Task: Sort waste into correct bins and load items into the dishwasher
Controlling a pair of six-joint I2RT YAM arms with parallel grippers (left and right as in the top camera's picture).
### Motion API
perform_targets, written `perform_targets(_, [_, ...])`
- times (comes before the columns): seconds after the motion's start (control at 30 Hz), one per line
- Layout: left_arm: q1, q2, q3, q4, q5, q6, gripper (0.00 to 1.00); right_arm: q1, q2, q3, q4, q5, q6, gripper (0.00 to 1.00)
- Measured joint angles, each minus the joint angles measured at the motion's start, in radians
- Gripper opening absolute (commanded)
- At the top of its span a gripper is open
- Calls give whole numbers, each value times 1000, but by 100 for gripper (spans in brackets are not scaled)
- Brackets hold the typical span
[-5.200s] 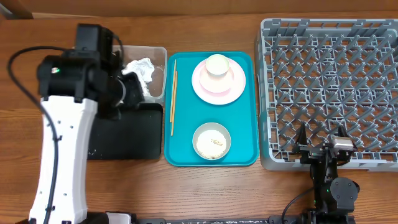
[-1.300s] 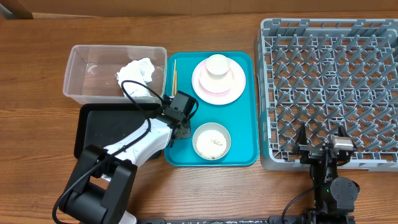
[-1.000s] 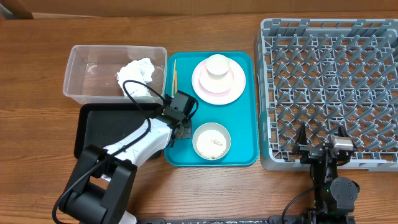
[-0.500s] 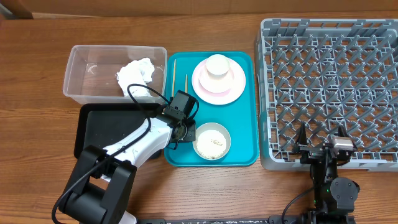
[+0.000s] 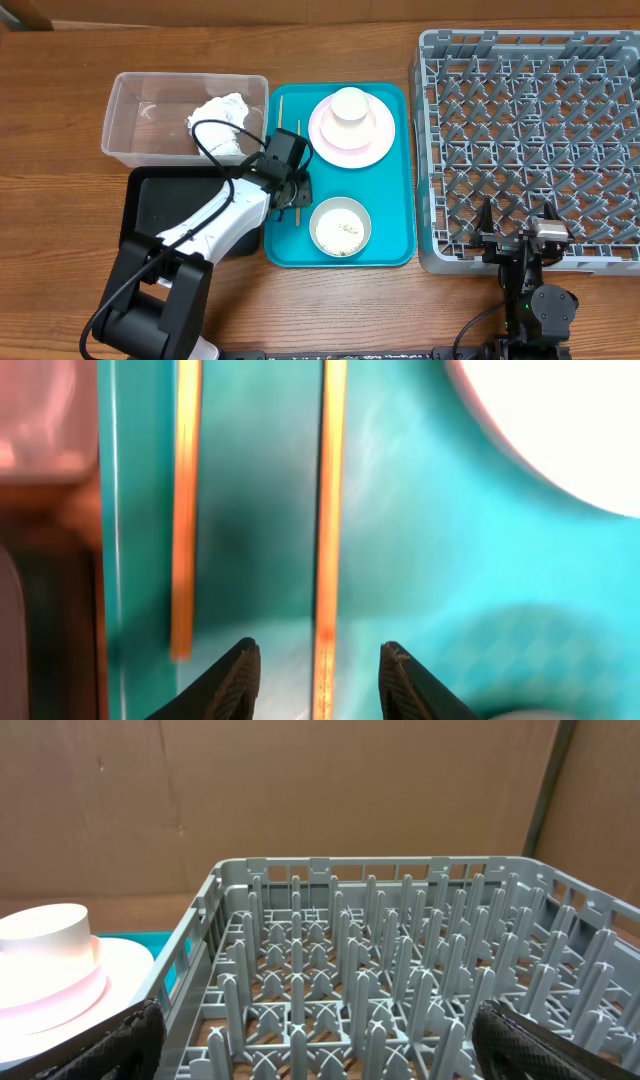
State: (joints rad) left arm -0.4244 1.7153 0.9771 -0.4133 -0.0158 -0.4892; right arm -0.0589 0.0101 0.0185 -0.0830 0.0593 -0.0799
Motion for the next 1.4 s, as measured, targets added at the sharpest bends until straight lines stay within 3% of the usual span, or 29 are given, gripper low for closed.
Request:
perform_targets(0.23, [0, 1, 1, 93, -23, 0, 37, 0, 0, 0, 0, 0, 0, 100])
perform_targets(0.57, [0, 10, 2, 167, -106, 0, 38, 0, 0, 0, 0, 0, 0, 100])
perform_targets(1.07, [0, 156, 22, 258, -124, 3, 37, 0, 0, 0, 0, 0, 0, 100])
perform_targets(1.3, [0, 170, 32, 266, -124, 6, 12, 0, 0, 0, 0, 0, 0, 100])
perform_targets(1.4, [0, 171, 32, 266, -123, 11, 9, 0, 0, 0, 0, 0, 0, 100])
